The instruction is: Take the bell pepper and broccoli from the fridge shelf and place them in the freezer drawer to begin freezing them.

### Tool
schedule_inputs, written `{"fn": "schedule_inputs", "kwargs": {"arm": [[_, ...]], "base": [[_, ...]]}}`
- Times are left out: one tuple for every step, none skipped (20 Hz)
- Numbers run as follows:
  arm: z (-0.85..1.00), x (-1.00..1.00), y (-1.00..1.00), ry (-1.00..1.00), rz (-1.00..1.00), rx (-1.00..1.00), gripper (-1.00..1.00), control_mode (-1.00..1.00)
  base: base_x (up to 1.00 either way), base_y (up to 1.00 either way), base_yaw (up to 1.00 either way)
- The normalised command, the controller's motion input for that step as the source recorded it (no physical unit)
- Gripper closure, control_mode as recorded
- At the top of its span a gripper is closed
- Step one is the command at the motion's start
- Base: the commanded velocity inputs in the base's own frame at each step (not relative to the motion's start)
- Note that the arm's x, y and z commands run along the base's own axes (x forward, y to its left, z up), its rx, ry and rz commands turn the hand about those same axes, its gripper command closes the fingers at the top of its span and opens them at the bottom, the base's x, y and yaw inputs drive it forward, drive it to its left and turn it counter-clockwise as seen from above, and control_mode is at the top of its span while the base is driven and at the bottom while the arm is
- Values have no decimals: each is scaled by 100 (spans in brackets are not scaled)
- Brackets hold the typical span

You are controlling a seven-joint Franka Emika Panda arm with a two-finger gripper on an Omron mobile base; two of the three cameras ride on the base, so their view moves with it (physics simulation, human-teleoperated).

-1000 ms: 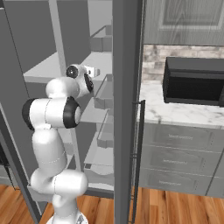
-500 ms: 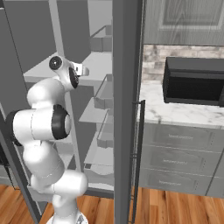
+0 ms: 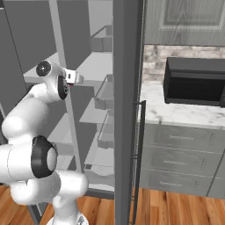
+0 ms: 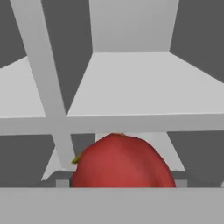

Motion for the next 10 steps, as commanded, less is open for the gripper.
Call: {"fn": "schedule_inputs", "kwargs": {"arm": [[-4,-100,0,7,0,0,100,-100],[-11,-100,0,10,0,0,100,-100],[-14,-100,0,15,0,0,100,-100],[-15,-100,0,19,0,0,100,-100],[-14,-100,0,21,0,0,100,-100],[-14,-100,0,24,0,0,100,-100],[-12,-100,0,26,0,0,100,-100],[-15,-96,0,27,0,0,100,-100],[-19,-92,0,27,0,0,100,-100],[-31,-89,0,25,0,0,100,-100]], "base": [[0,0,0],[0,0,0],[0,0,0],[0,0,0],[0,0,0],[0,0,0],[0,0,0],[0,0,0],[0,0,0],[0,0,0]]}}
